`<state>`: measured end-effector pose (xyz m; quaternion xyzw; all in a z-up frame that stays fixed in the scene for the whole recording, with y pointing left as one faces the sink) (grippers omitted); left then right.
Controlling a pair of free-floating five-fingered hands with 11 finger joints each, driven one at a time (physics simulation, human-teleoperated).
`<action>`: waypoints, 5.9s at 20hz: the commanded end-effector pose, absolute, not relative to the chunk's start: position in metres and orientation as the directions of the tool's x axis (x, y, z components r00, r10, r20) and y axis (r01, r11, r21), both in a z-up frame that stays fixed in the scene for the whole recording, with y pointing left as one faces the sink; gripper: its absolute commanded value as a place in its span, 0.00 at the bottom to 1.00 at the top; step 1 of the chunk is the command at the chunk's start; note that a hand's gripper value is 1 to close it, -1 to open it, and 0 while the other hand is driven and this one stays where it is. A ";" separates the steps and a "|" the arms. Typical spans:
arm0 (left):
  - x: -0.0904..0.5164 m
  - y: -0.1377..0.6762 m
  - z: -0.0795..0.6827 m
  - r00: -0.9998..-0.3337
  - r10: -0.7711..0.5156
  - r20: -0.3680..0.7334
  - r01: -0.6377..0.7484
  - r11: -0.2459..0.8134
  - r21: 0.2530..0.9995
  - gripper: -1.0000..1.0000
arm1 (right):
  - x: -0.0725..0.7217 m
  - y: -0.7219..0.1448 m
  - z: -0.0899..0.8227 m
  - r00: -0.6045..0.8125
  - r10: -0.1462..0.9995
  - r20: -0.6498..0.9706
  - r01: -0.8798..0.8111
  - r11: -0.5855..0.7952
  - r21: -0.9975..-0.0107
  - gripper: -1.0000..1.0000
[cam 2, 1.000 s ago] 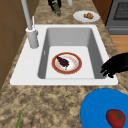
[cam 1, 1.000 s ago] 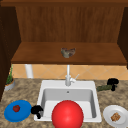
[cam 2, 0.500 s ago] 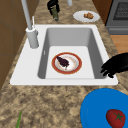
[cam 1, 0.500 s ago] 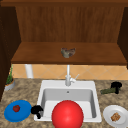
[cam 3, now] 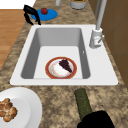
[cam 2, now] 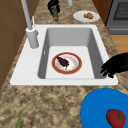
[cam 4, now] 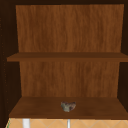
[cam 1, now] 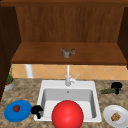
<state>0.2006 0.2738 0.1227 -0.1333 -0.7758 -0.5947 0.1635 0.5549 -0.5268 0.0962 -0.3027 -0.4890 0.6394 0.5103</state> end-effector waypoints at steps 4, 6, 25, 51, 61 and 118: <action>0.201 0.274 0.123 -0.911 0.012 0.412 0.401 0.257 0.879 0.50 | 0.499 -0.543 0.134 -0.311 0.946 0.088 -0.266 0.002 -0.964 1.00; 0.201 0.274 0.123 -0.911 0.012 0.412 0.401 0.257 0.879 0.50 | 0.481 -0.548 0.147 -0.309 0.947 0.086 -0.277 -0.003 -0.961 1.00; 0.201 0.274 0.123 -0.911 0.012 0.412 0.401 0.257 0.879 0.50 | 0.415 -0.493 0.108 -0.187 0.982 0.013 -0.332 -0.051 -0.942 1.00; 0.201 0.274 0.123 -0.911 0.012 0.412 0.401 0.257 0.879 0.50 | 0.428 -0.529 0.199 -0.192 0.975 0.116 -0.599 -0.022 -0.801 0.00; 0.201 0.274 0.123 -0.911 0.012 0.412 0.401 0.257 0.879 0.50 | 0.391 -0.529 0.246 -0.187 0.978 0.090 -0.569 -0.034 -0.822 0.00; 0.201 0.274 0.123 -0.911 0.012 0.412 0.401 0.257 0.879 0.50 | 0.219 -0.431 0.130 -0.292 0.955 0.042 -0.559 -0.135 -0.818 0.00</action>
